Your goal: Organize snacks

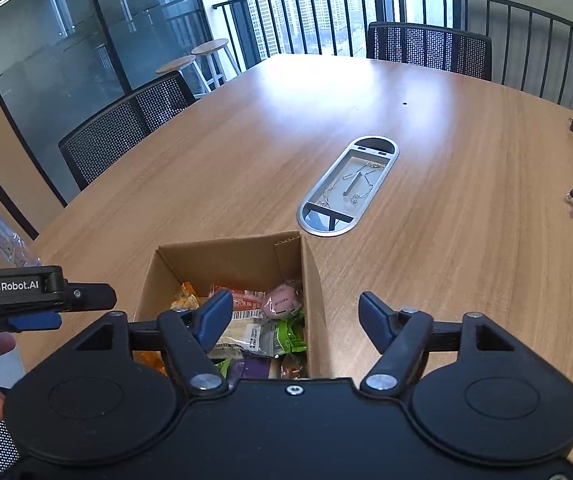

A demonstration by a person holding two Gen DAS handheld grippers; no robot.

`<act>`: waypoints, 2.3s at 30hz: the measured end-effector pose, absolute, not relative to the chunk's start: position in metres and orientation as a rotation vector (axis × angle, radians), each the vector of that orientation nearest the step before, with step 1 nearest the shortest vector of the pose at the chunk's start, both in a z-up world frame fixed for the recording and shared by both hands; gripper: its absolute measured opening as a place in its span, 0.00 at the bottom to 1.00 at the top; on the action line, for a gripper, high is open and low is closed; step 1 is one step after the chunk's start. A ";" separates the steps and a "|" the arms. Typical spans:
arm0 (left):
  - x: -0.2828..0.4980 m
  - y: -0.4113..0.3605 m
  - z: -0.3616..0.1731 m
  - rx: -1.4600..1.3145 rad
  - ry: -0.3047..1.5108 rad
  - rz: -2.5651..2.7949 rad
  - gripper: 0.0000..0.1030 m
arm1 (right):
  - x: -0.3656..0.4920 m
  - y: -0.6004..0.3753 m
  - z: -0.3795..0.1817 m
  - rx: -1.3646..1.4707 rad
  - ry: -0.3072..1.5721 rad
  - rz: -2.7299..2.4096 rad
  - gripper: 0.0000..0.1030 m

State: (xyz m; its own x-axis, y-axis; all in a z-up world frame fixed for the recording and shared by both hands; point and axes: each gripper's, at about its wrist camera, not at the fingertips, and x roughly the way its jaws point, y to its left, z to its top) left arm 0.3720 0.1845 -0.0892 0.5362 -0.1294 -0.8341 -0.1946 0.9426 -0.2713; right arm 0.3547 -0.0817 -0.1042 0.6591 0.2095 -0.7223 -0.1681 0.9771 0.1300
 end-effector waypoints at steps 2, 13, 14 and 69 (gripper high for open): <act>0.368 0.180 -0.087 -0.345 1.000 0.027 1.00 | 0.349 -0.085 -0.101 0.056 0.813 0.213 0.81; 0.322 0.144 -0.060 -0.247 0.907 -0.021 1.00 | 0.306 -0.114 -0.085 0.043 0.752 0.169 1.00; 0.316 0.141 -0.057 -0.244 0.903 -0.023 1.00 | 0.300 -0.117 -0.083 0.045 0.746 0.171 1.00; 0.102 0.073 0.022 -0.082 0.760 -0.017 1.00 | 0.107 -0.217 -0.018 0.042 0.606 0.207 1.00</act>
